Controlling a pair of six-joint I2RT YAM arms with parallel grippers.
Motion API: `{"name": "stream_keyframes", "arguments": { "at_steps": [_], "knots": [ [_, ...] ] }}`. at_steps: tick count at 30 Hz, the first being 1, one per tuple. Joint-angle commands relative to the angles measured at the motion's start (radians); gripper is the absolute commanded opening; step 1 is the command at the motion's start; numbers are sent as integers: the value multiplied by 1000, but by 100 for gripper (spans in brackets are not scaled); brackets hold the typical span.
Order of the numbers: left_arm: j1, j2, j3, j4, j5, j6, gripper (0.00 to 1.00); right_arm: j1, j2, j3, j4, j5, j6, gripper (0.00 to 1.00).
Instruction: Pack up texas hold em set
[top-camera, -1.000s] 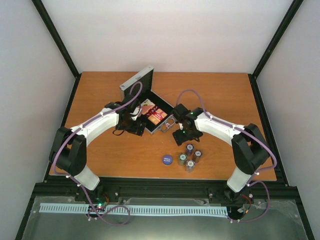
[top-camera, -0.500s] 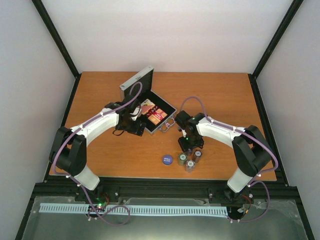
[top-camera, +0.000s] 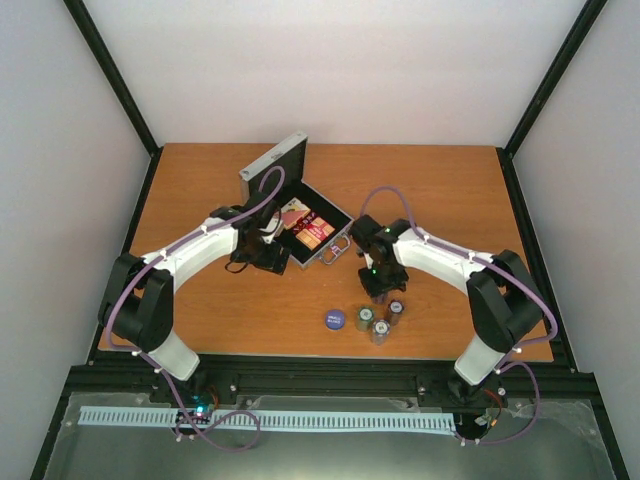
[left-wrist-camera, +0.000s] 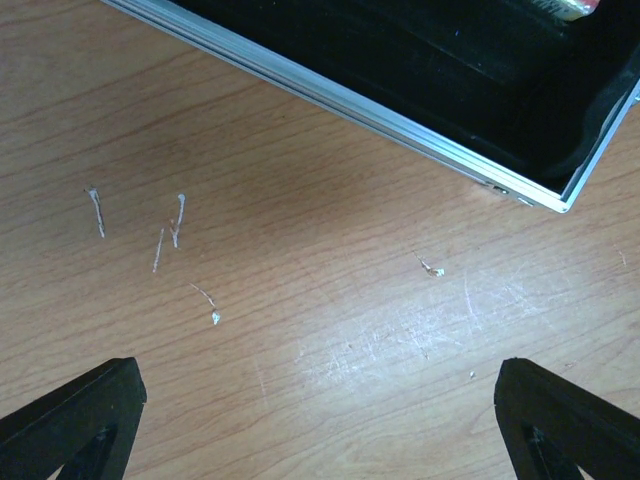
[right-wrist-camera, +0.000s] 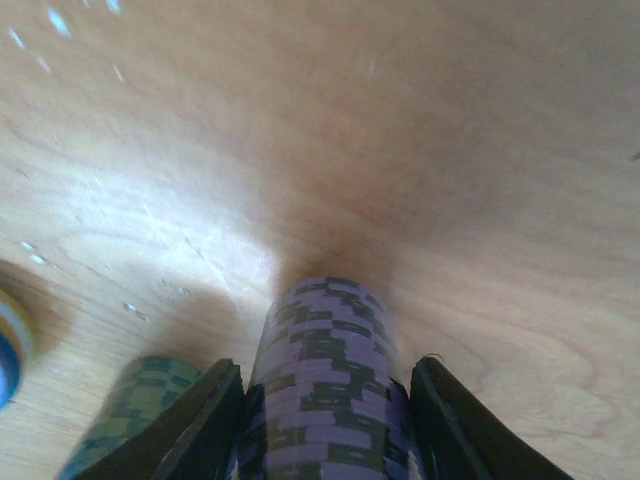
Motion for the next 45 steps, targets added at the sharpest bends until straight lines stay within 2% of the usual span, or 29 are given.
{"name": "stream_keyframes", "arguments": {
  "at_steps": [1, 7, 17, 23, 28, 34, 45],
  "knots": [
    [10, -30, -6, 4, -3, -15, 99, -48, -8, 167, -15, 53, -24, 18],
    [10, -35, -15, 9, -6, -18, 99, -140, 77, 364, 155, -61, -41, 17],
    [10, -28, -7, 17, 10, -19, 98, -181, 455, 744, 481, -290, 30, 16],
    [10, -19, 0, 16, 7, -14, 98, -182, 635, 959, 567, -282, 63, 15],
    [10, -5, 0, 23, 18, -15, 98, -183, 769, 1148, 553, -276, 62, 15],
    [10, 17, 10, 24, 25, -7, 99, -183, 857, 1204, 559, -280, 81, 16],
    [11, 55, 31, 18, 27, 16, 98, -183, 907, 1216, 582, -301, 115, 16]
  ]
}}
